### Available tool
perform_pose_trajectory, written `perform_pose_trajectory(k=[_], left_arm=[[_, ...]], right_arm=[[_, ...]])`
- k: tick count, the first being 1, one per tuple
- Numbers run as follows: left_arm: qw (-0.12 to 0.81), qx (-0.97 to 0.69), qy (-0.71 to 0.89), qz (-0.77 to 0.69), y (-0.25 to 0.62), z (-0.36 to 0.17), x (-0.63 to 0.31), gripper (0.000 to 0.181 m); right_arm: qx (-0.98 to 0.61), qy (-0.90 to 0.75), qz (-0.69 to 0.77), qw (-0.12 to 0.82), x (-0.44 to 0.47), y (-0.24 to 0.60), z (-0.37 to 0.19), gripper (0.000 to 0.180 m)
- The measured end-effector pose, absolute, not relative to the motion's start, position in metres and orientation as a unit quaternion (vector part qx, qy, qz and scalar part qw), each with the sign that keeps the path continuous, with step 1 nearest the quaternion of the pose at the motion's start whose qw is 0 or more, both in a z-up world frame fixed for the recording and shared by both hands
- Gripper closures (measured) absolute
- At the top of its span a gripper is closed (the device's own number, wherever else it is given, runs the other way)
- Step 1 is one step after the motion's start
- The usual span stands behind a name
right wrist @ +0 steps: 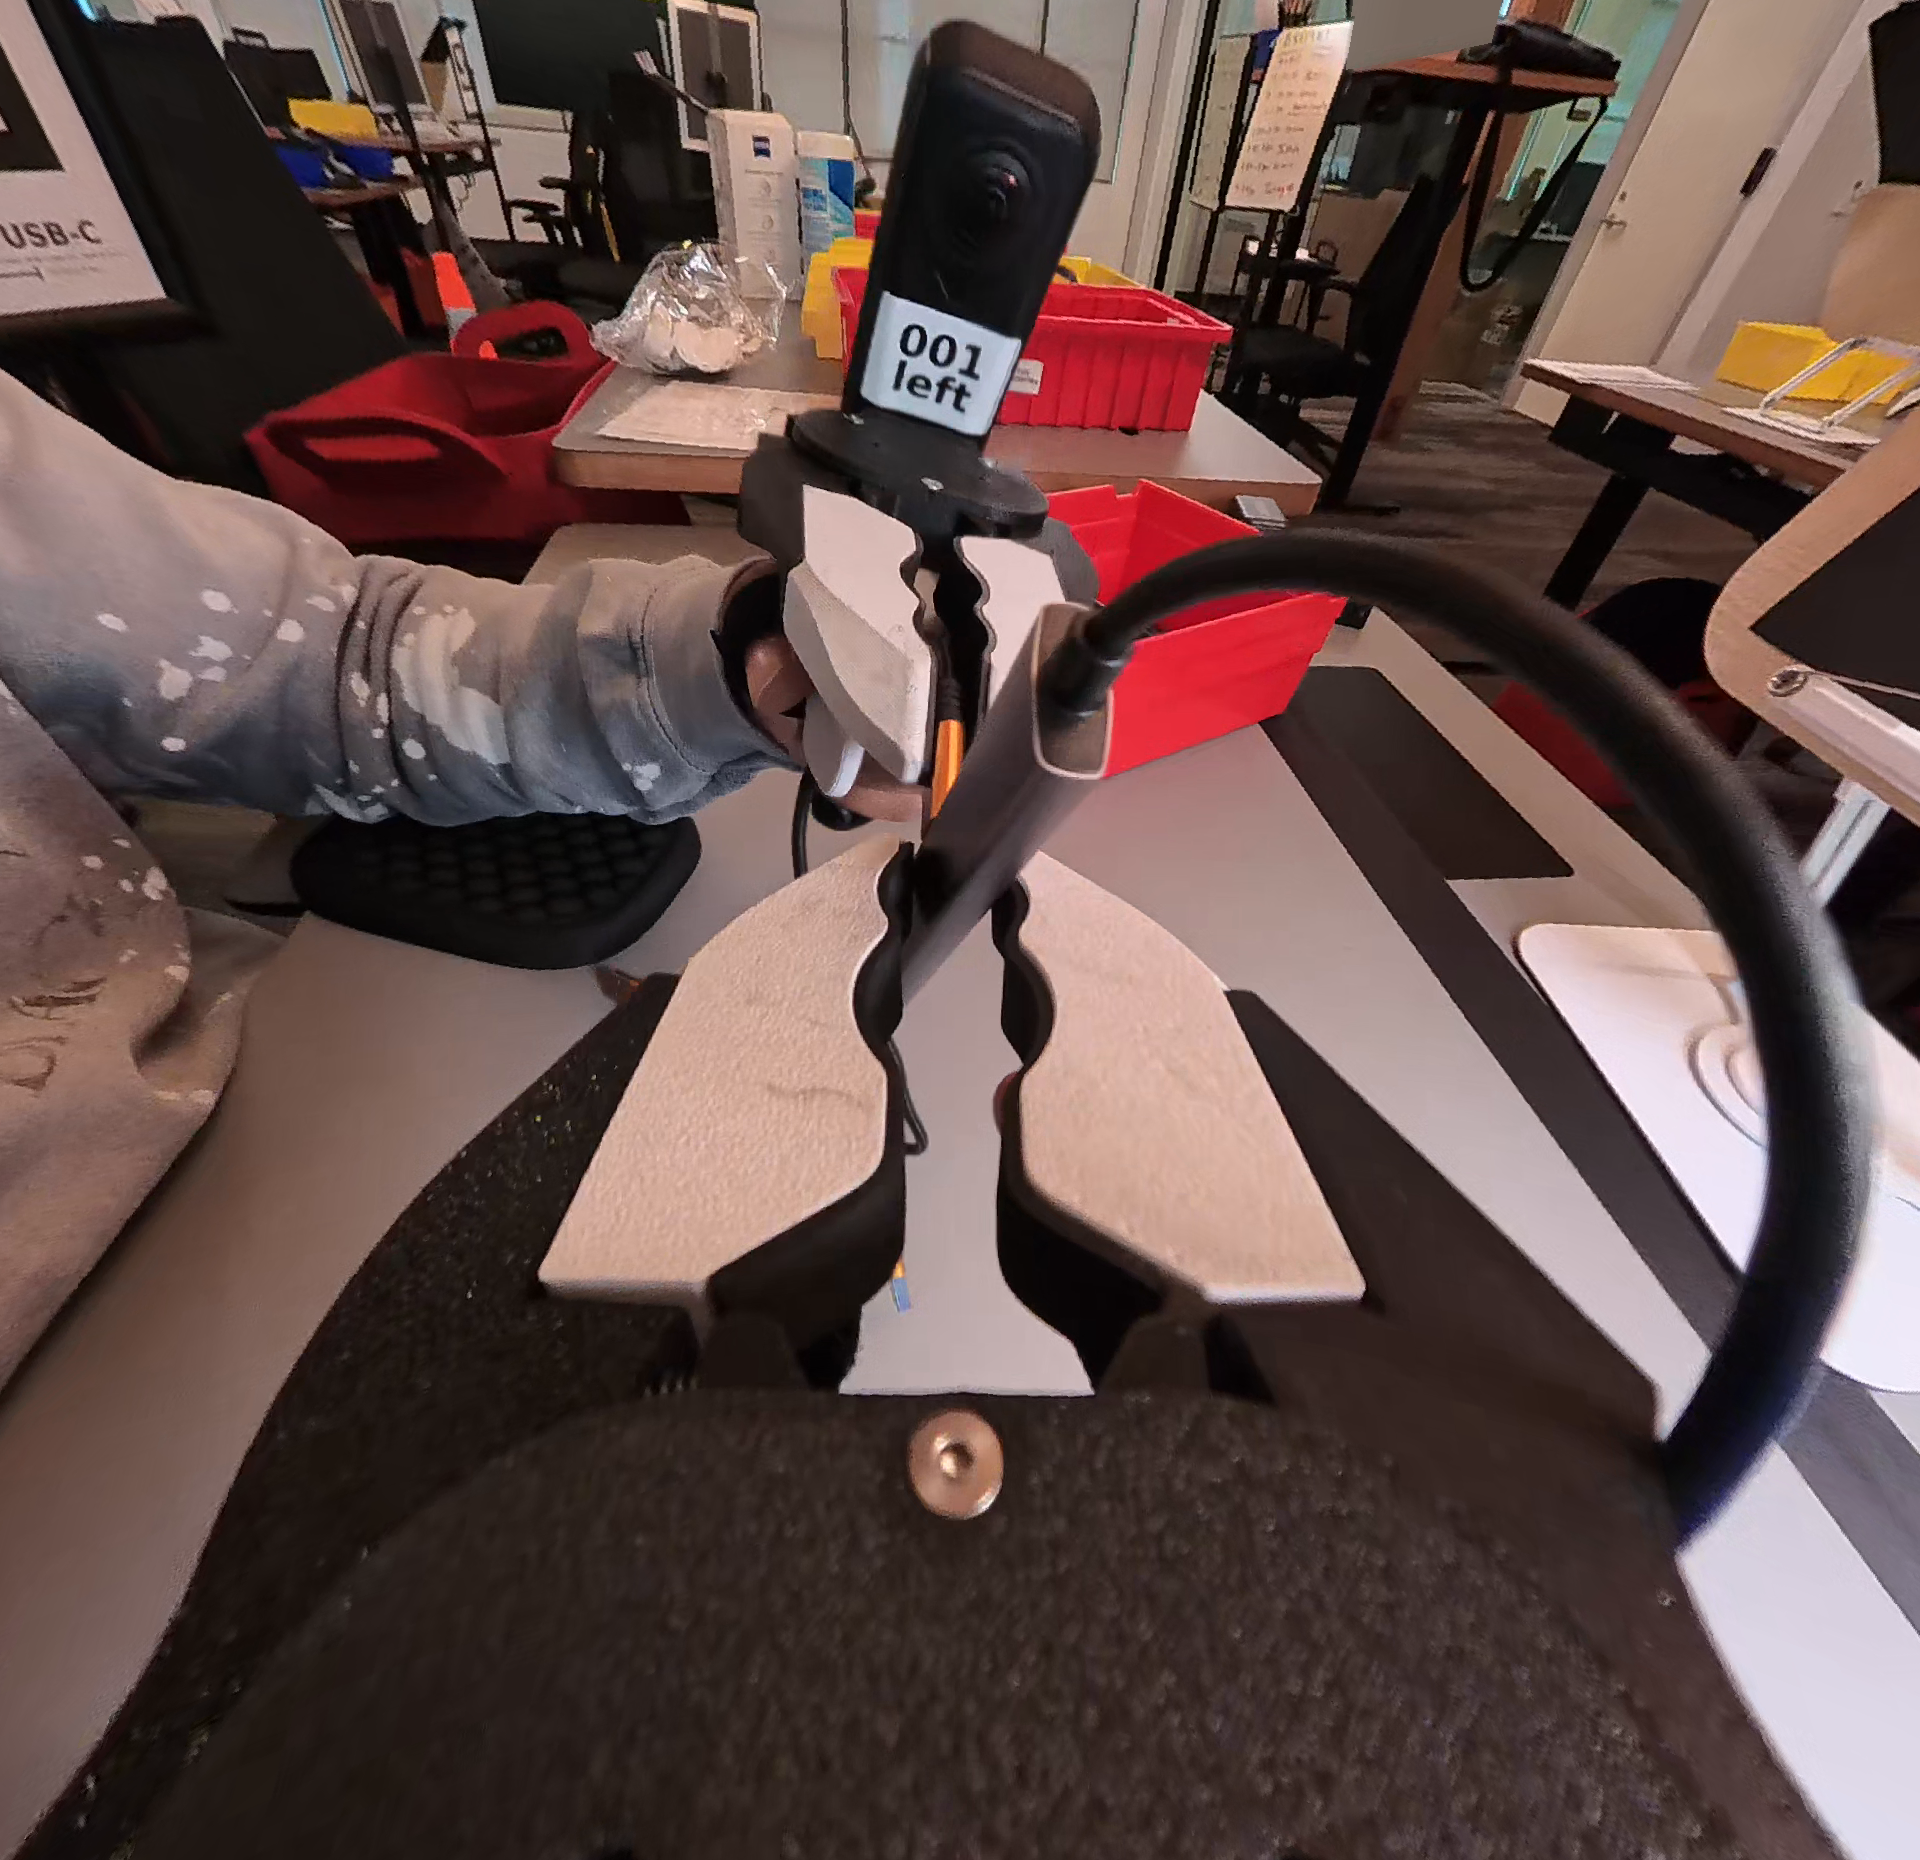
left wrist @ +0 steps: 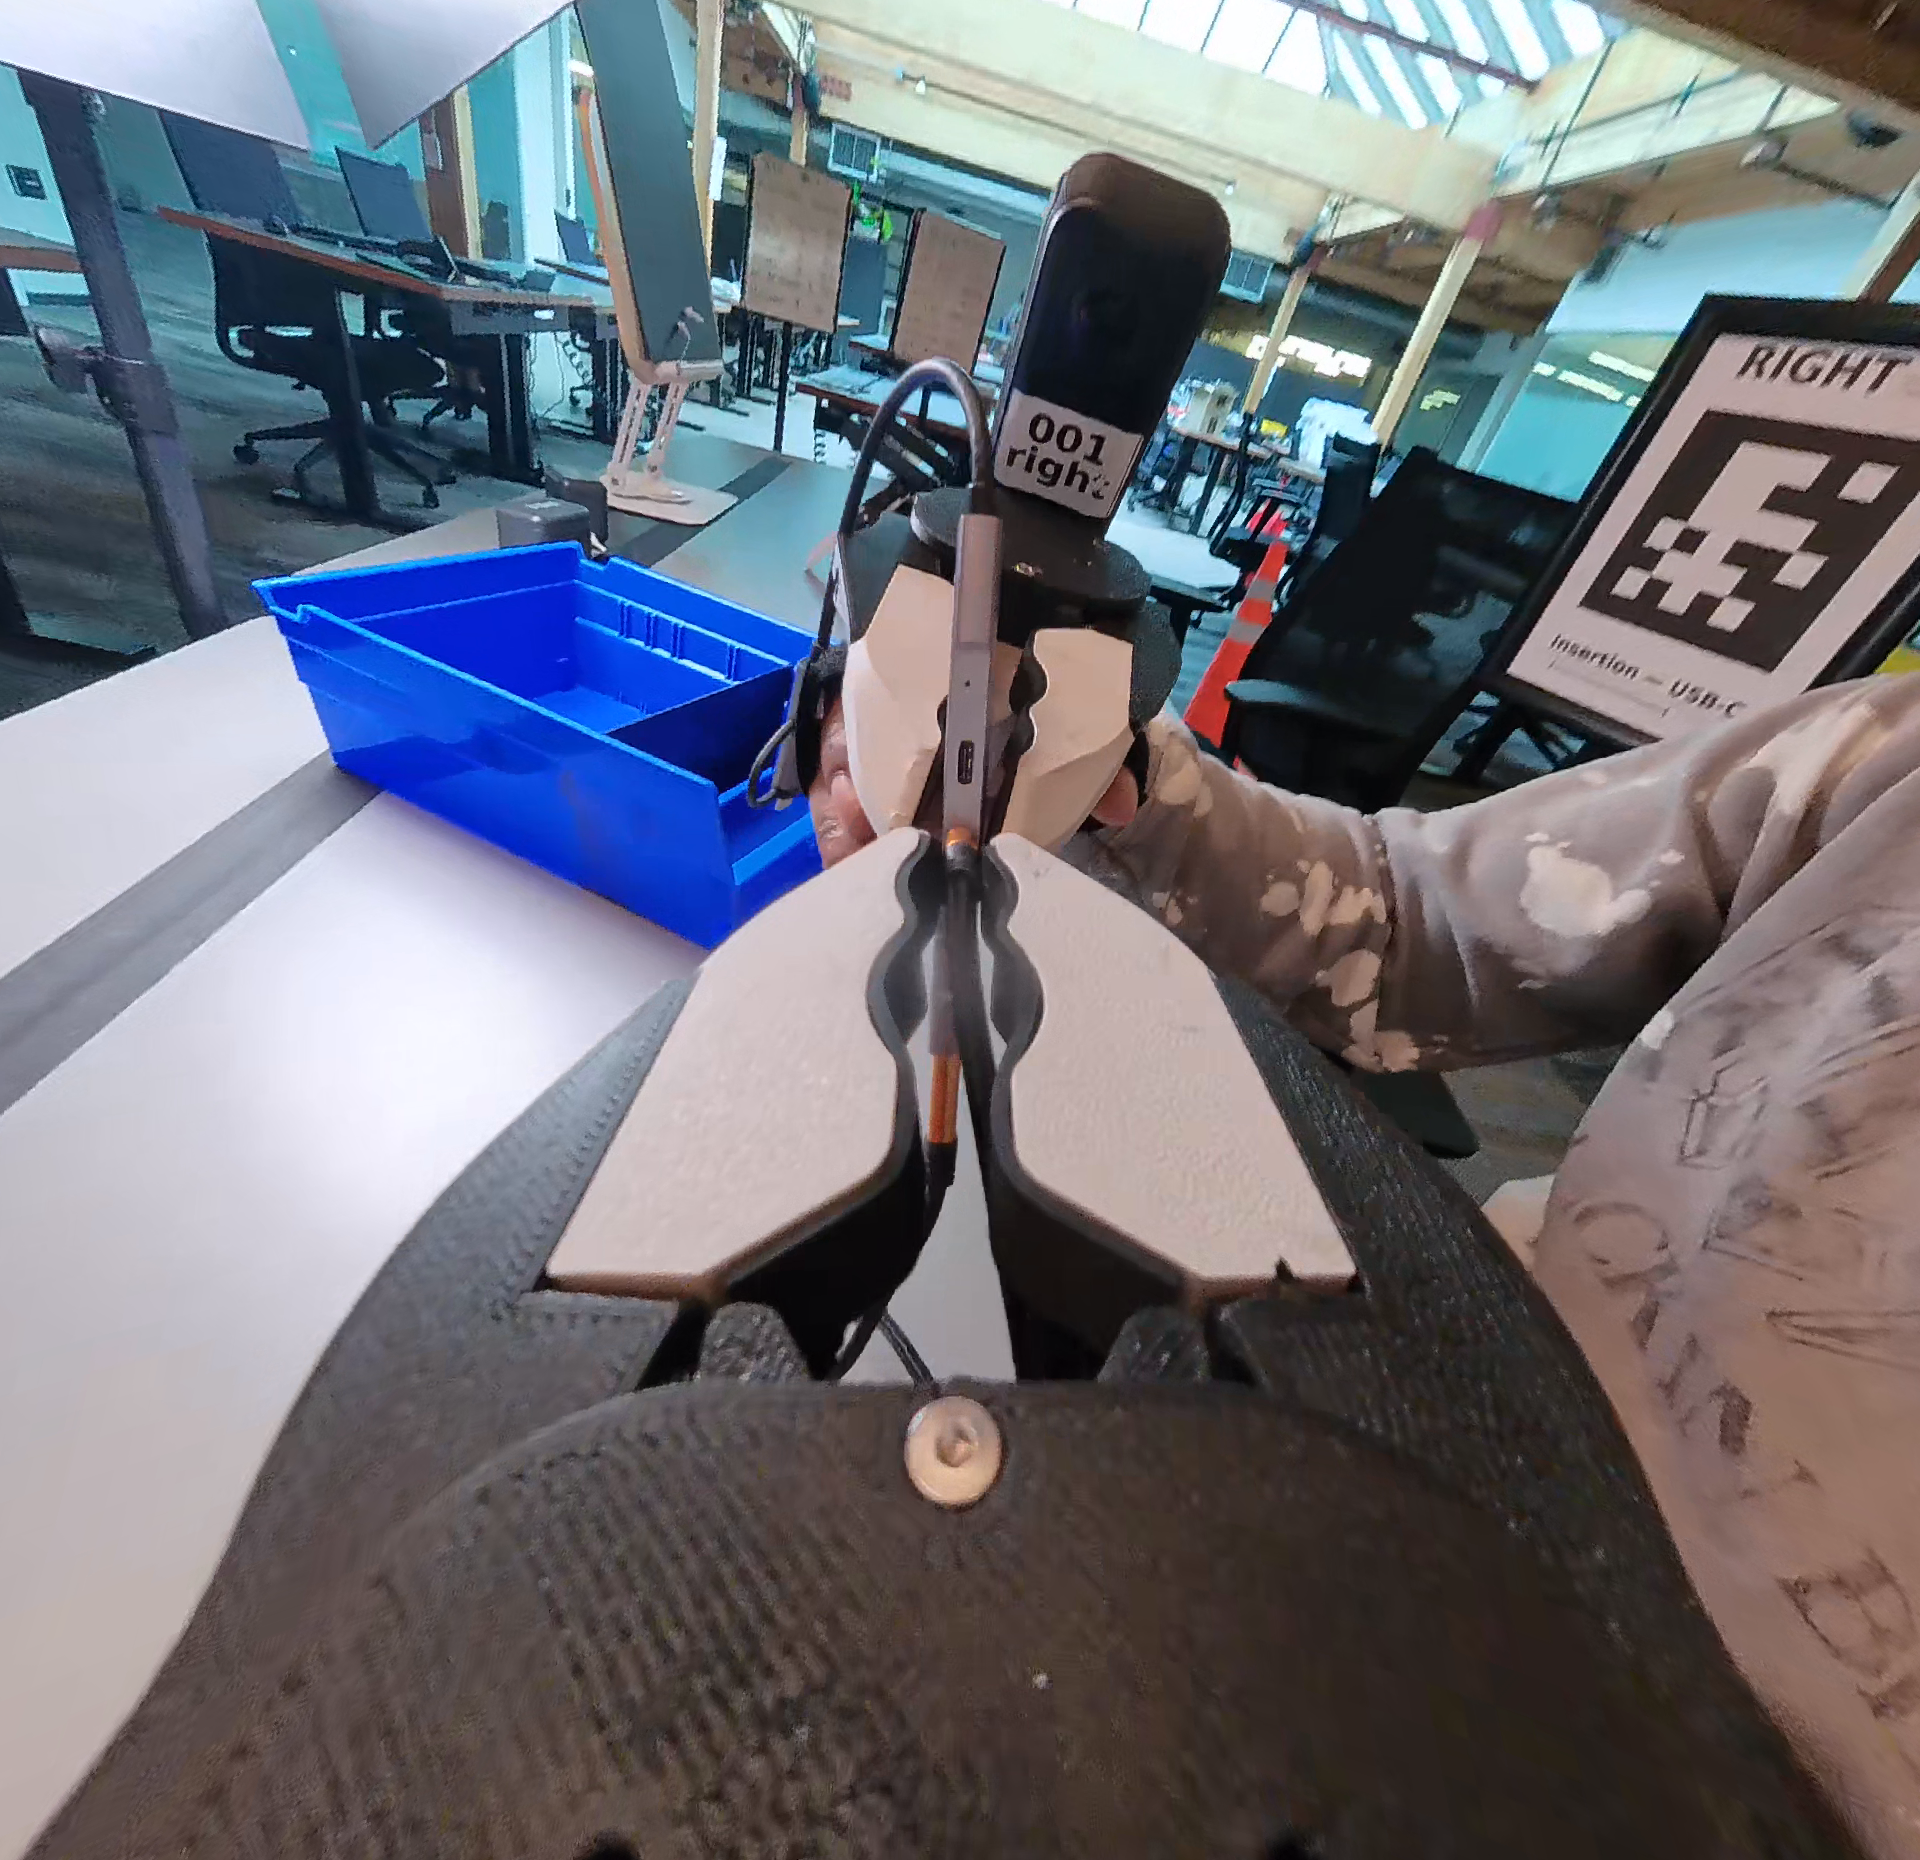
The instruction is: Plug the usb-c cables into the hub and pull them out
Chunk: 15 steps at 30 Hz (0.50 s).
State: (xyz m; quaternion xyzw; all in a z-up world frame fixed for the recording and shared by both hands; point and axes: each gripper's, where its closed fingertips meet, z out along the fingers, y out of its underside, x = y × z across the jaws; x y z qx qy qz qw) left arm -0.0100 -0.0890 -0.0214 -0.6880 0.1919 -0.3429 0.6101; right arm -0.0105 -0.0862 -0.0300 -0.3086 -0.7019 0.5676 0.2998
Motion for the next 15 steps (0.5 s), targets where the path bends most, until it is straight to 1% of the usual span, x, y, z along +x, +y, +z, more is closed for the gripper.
perform_pose_trajectory(k=[4, 9, 15], left_arm=[[0.608, -0.691, 0.2, -0.335, -0.09, -0.023, -0.007, 0.173], [0.606, -0.702, 0.236, -0.291, -0.096, -0.024, -0.003, 0.173], [0.605, -0.693, 0.224, -0.321, -0.093, -0.026, 0.001, 0.173]], right_arm=[[-0.308, -0.703, 0.571, 0.292, -0.008, -0.087, -0.028, 0.171], [-0.297, -0.691, 0.593, 0.288, -0.005, -0.094, -0.018, 0.17], [-0.299, -0.703, 0.584, 0.273, -0.001, -0.092, -0.024, 0.171]])
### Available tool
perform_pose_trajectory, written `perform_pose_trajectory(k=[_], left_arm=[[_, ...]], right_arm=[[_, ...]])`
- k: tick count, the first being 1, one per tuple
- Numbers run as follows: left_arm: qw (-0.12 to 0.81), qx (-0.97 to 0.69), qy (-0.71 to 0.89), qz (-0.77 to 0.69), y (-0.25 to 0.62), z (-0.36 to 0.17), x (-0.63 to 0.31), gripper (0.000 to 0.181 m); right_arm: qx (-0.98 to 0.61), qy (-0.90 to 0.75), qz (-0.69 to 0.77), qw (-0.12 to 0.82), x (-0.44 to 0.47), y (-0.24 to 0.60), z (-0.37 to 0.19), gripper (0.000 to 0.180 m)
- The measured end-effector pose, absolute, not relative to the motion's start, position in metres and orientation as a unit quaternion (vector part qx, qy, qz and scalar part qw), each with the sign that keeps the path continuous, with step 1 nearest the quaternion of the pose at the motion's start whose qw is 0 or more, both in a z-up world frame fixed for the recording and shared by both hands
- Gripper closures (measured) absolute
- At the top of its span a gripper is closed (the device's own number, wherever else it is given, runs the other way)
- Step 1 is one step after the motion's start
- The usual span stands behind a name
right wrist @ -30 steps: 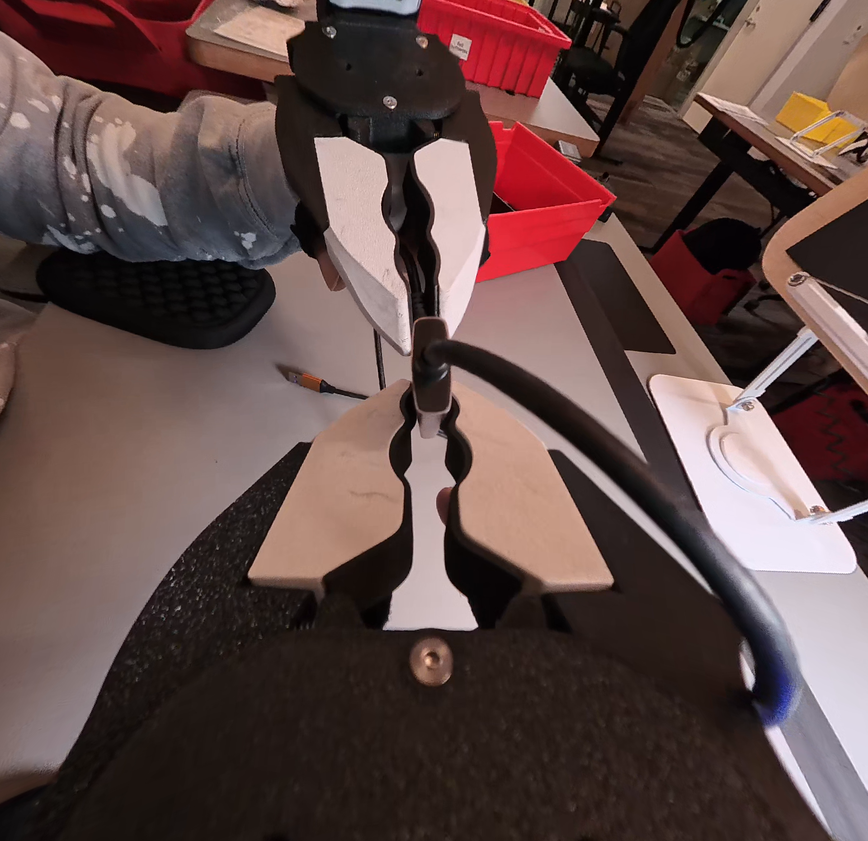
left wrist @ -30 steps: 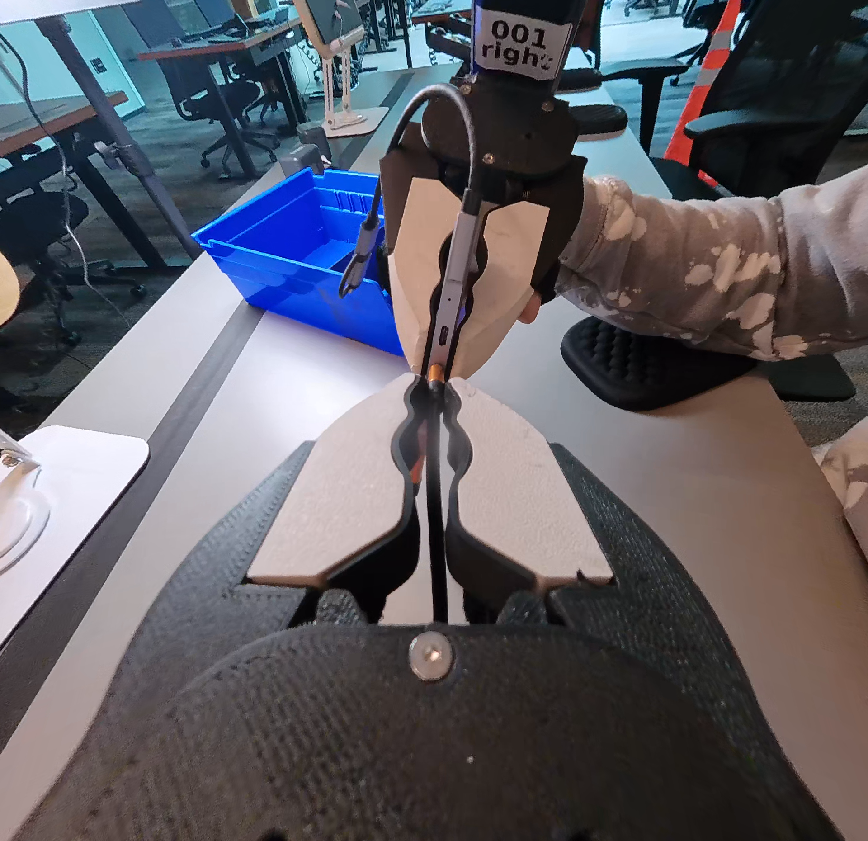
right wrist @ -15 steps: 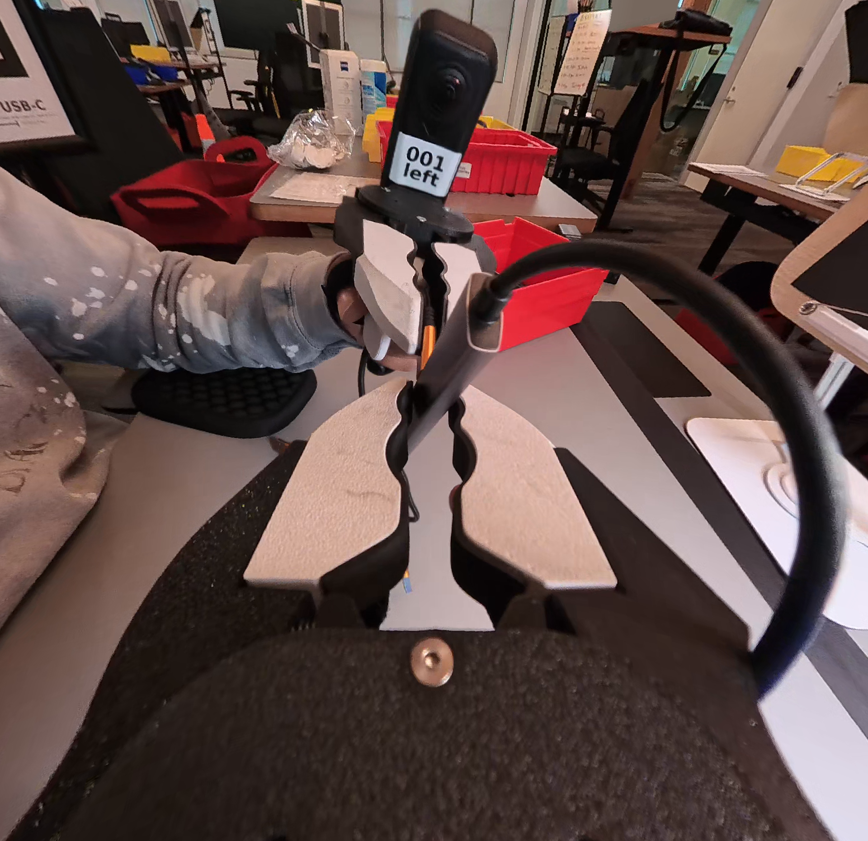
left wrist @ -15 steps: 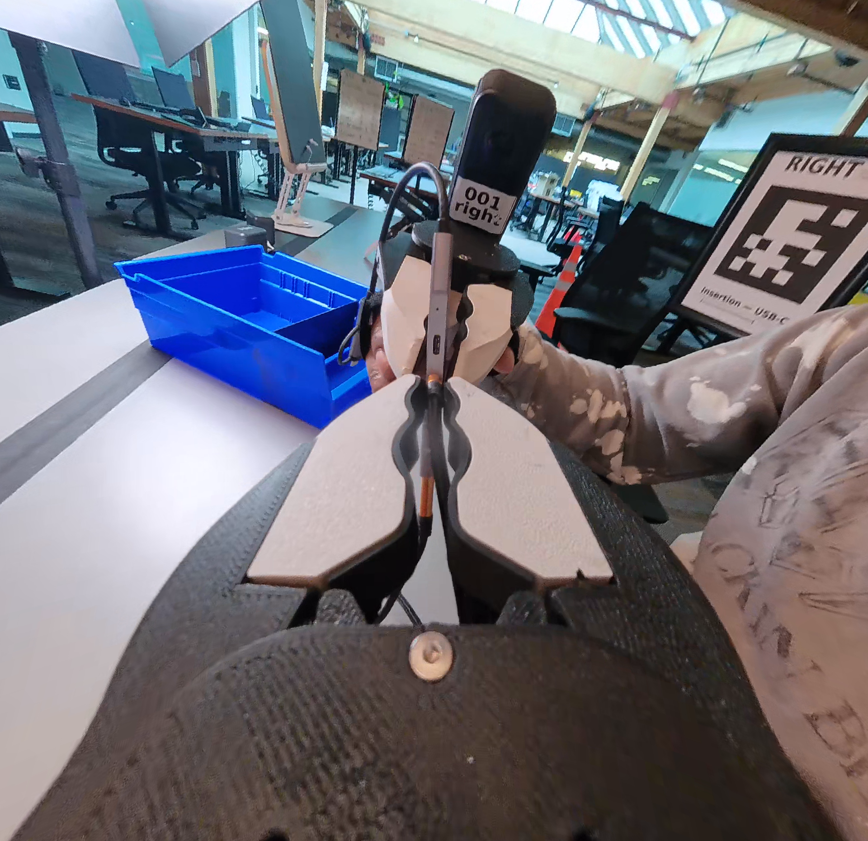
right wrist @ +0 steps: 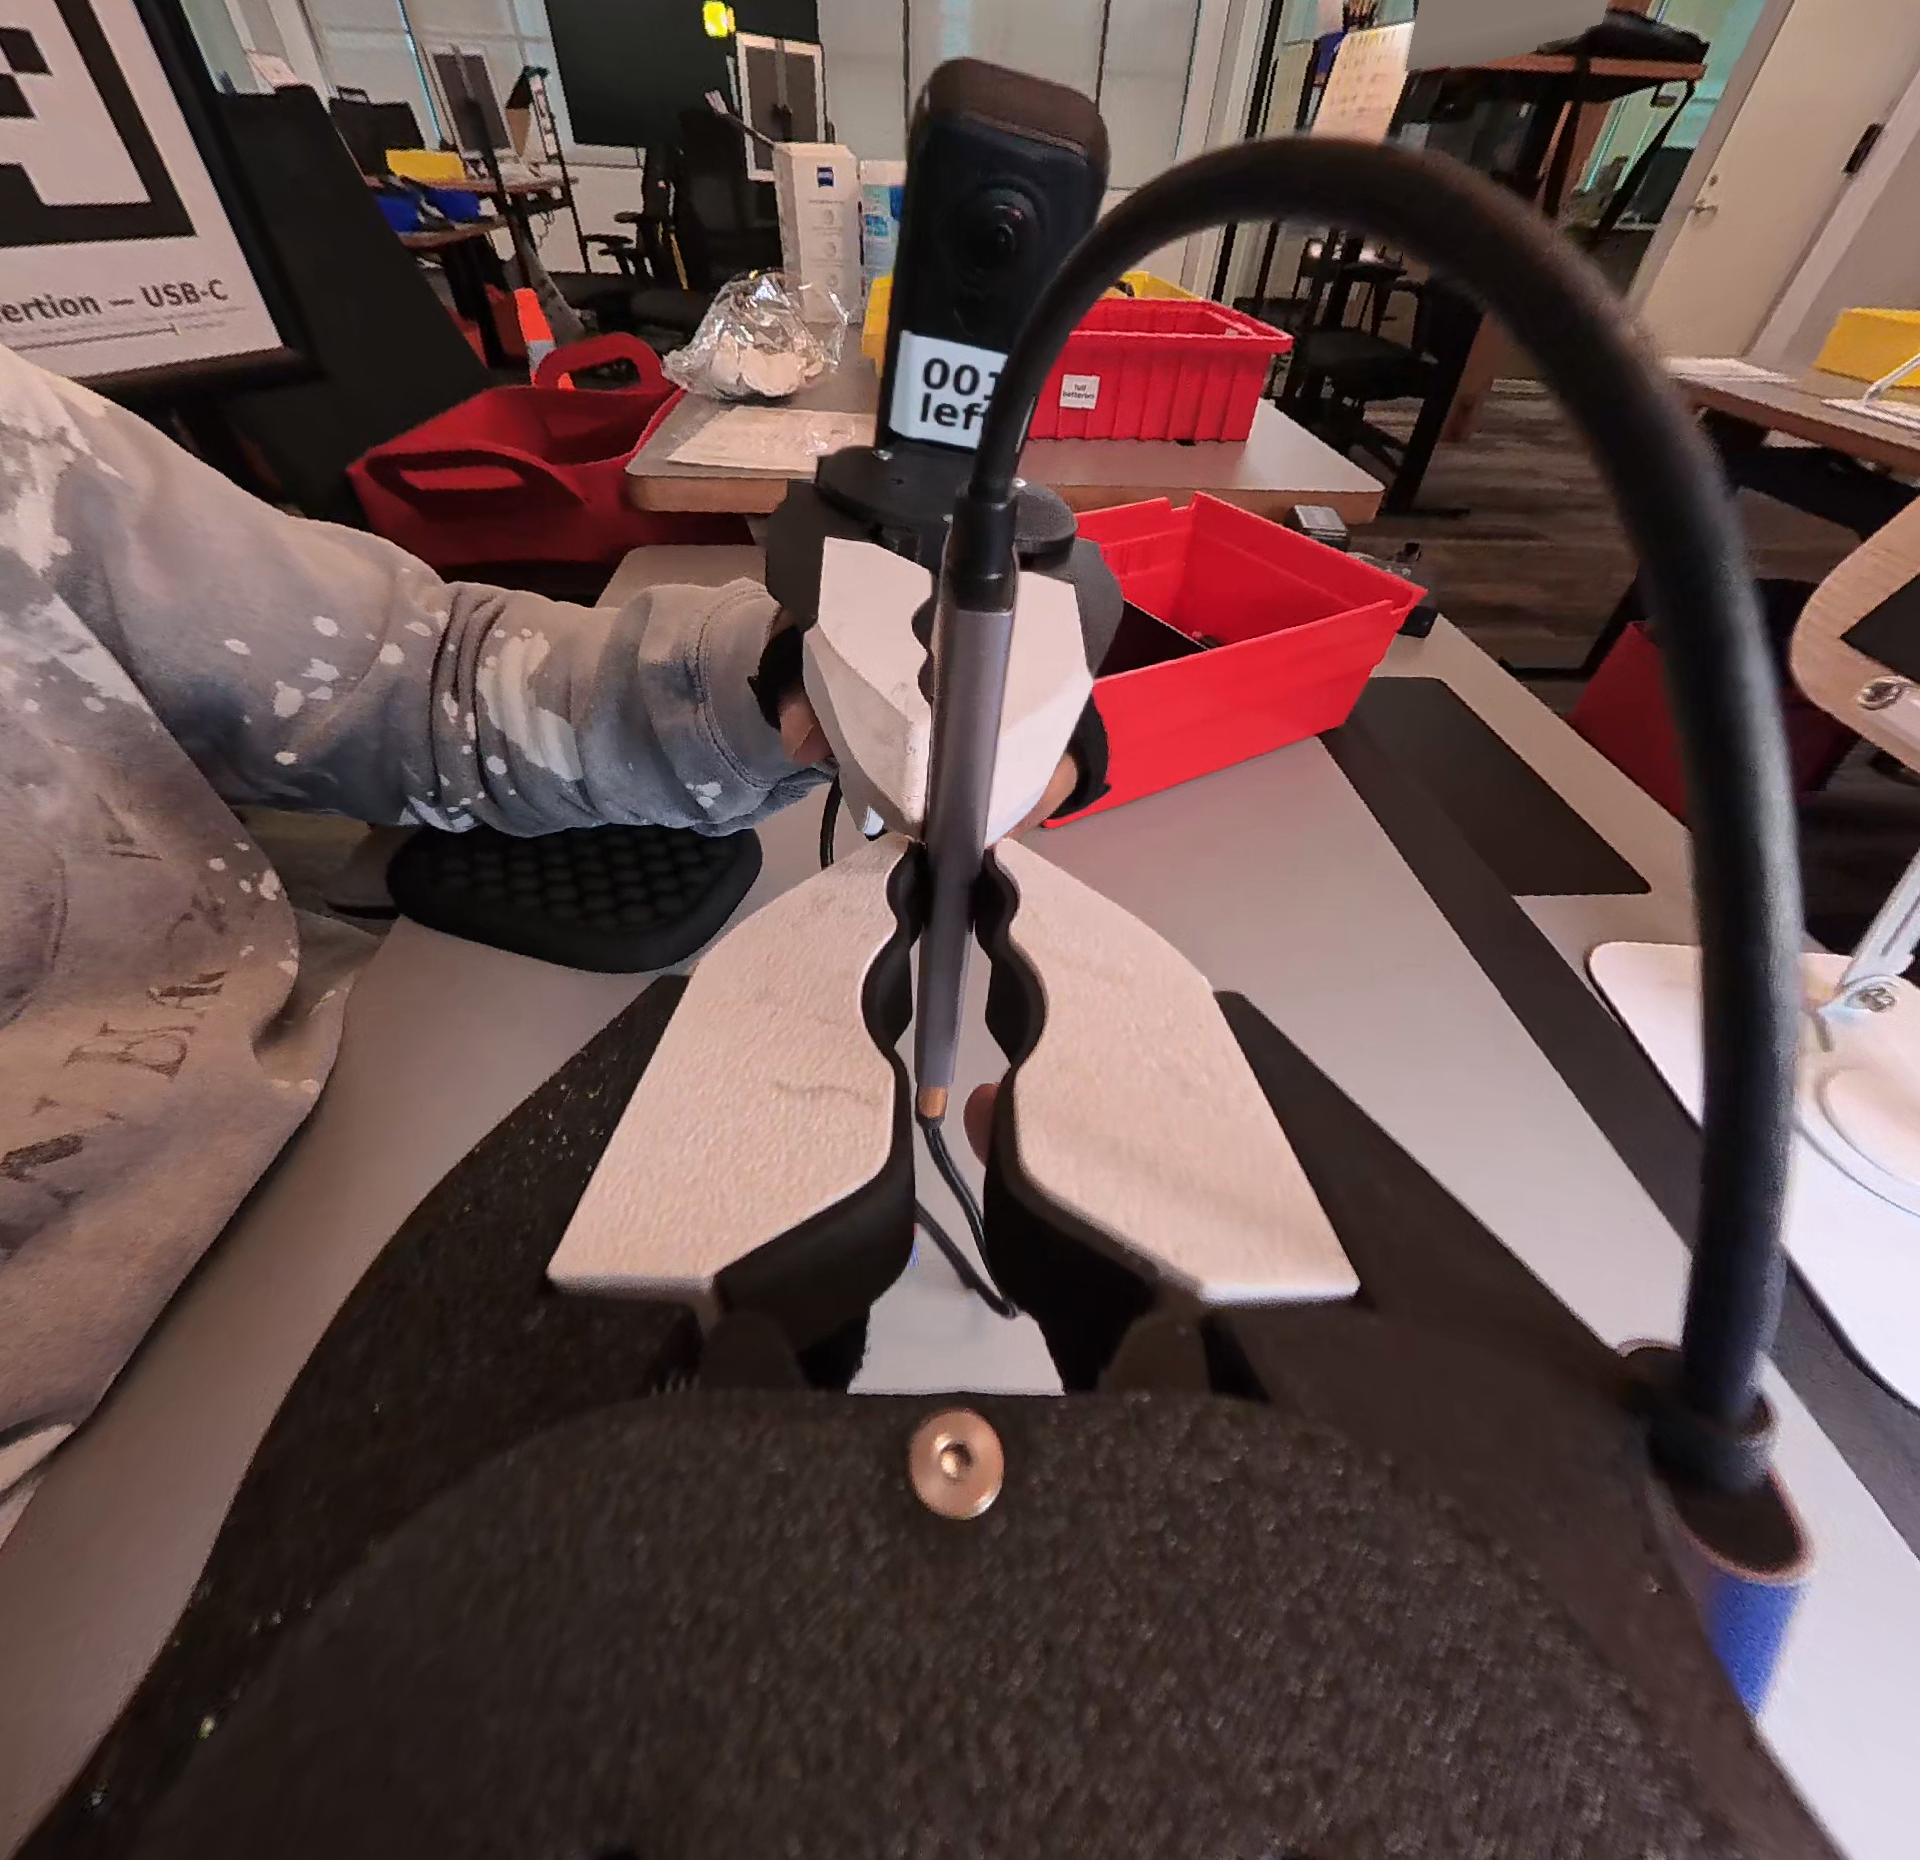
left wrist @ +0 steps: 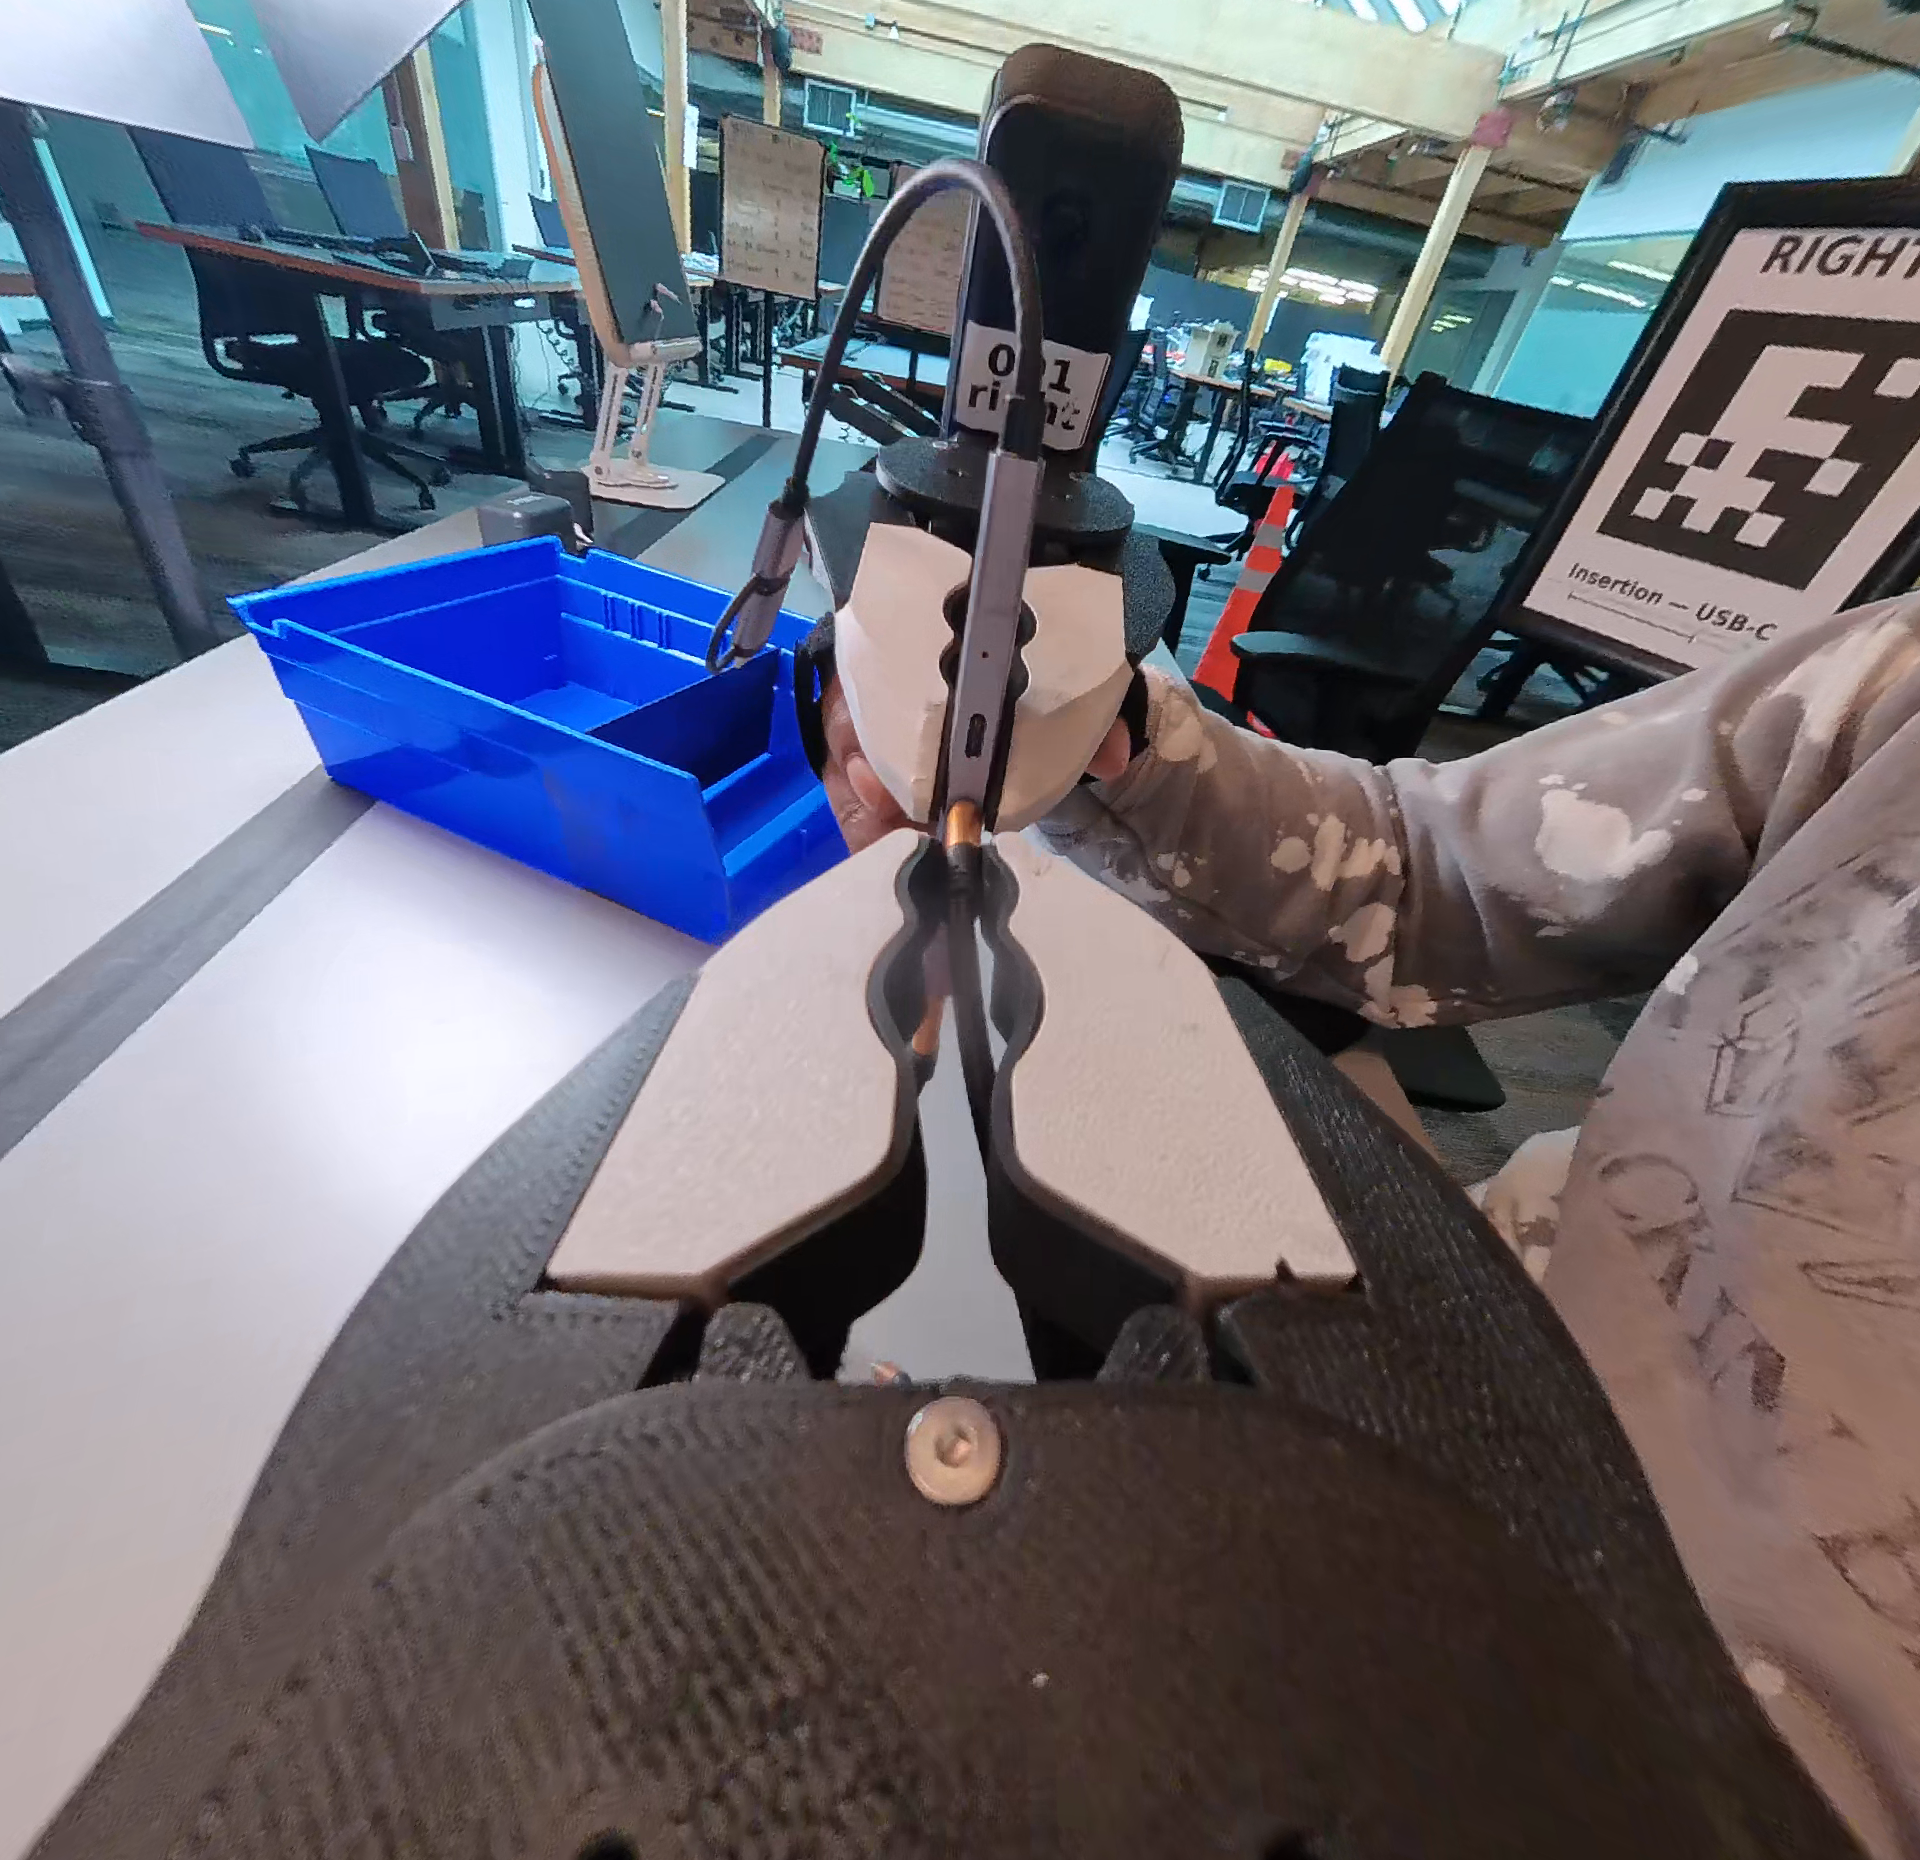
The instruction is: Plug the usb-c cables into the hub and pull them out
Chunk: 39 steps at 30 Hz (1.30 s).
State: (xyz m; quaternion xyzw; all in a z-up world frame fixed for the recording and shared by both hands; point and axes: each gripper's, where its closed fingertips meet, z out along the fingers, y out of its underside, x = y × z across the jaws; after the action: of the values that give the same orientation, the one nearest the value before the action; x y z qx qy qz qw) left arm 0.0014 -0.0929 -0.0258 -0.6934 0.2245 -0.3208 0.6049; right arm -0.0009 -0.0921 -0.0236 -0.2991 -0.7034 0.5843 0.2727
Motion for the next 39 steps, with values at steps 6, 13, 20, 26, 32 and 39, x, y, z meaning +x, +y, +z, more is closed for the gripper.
perform_pose_trajectory(k=[6, 13, 20, 26, 32, 39], left_arm=[[0.628, -0.681, 0.202, -0.318, -0.086, -0.026, 0.002, 0.173], [0.679, -0.613, 0.155, -0.374, -0.087, 0.004, -0.003, 0.173], [0.69, -0.6, 0.15, -0.376, -0.091, 0.011, -0.005, 0.173], [0.69, -0.607, 0.158, -0.361, -0.091, 0.009, -0.002, 0.173], [0.682, -0.626, 0.175, -0.336, -0.09, 0.005, 0.001, 0.173], [0.658, -0.642, 0.201, -0.339, -0.094, -0.001, 0.003, 0.173]], right_arm=[[-0.308, -0.686, 0.603, 0.268, -0.001, -0.086, -0.022, 0.171], [-0.297, -0.63, 0.645, 0.315, -0.007, -0.087, 0.011, 0.168], [-0.297, -0.624, 0.665, 0.285, -0.002, -0.088, 0.01, 0.169], [-0.296, -0.641, 0.638, 0.308, -0.001, -0.088, 0.01, 0.17], [-0.294, -0.66, 0.627, 0.29, 0.001, -0.089, 0.001, 0.17], [-0.286, -0.673, 0.628, 0.266, 0.002, -0.094, -0.007, 0.171]])
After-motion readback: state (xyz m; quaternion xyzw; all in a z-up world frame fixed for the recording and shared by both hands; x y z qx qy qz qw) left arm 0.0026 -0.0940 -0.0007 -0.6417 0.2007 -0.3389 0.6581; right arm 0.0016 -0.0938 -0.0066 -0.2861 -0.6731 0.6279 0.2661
